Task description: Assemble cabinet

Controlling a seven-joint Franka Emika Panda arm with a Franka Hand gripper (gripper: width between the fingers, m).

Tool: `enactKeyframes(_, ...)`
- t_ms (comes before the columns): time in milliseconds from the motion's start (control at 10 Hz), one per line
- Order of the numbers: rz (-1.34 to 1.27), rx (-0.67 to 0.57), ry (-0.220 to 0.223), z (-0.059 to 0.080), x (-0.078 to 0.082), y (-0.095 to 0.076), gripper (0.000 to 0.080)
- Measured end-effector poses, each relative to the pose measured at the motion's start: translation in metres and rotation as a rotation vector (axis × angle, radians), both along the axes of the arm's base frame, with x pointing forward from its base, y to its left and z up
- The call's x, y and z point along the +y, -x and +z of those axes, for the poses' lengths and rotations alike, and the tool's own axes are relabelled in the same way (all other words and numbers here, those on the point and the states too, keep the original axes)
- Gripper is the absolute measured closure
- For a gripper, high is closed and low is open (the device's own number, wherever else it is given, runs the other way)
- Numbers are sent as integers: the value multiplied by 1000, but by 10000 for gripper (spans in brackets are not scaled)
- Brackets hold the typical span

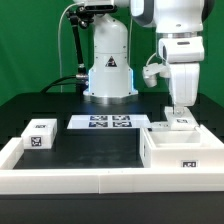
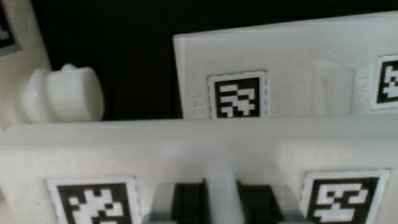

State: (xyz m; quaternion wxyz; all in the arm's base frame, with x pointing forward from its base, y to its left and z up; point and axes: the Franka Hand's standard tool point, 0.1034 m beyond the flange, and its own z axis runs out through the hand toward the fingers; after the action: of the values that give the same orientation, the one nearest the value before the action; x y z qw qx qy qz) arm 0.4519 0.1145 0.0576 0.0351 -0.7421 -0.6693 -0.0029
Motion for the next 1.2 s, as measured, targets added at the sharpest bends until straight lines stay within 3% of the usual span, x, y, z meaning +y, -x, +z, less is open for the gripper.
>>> enactKeyframes(1200,-33,38,16,2,1,0,728)
